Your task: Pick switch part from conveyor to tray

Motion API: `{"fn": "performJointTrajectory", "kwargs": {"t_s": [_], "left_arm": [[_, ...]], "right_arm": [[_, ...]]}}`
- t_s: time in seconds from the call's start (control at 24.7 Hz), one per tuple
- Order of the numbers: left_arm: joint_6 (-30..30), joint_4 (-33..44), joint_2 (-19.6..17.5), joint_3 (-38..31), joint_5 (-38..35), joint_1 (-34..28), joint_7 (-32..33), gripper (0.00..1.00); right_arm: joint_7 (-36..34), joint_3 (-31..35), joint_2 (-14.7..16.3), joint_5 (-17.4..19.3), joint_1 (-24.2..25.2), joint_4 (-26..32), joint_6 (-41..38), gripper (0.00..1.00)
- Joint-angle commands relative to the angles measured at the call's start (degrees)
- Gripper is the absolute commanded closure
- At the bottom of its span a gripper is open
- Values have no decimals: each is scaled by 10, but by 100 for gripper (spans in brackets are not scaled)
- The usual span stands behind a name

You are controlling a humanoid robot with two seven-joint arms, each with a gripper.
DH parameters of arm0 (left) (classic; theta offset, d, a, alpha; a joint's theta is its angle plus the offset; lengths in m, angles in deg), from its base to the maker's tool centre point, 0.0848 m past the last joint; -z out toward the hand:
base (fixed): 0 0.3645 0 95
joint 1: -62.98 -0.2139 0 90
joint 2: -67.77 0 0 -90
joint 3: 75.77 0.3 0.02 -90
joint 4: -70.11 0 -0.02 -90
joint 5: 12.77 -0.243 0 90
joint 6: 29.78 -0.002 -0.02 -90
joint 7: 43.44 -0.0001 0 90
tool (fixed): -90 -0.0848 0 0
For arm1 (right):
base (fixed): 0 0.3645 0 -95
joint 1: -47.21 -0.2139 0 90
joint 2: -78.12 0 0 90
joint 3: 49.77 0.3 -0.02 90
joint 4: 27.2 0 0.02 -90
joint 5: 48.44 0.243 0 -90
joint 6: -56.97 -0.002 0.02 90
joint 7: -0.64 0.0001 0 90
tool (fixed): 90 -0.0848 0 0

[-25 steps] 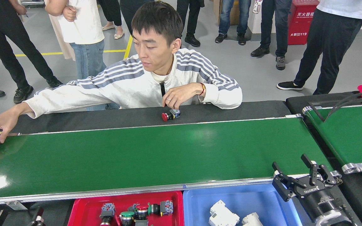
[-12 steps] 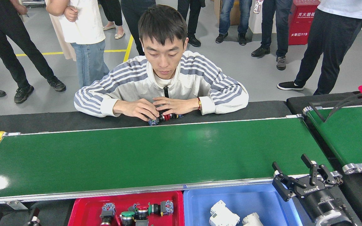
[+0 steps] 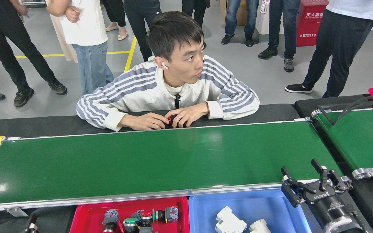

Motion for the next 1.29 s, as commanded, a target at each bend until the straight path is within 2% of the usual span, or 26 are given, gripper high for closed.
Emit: {"fn": "performJointTrajectory", "kwargs": {"t_s": [0.0, 1.25], "left_arm": [[-1, 7, -7, -5, 2, 3, -4, 0], [-1, 6, -11, -23, 2, 2, -4, 0]], "right_arm": [[0, 3, 5, 2, -7, 6, 2, 1], [-1, 5, 12, 2, -7, -4, 0, 1]]}}
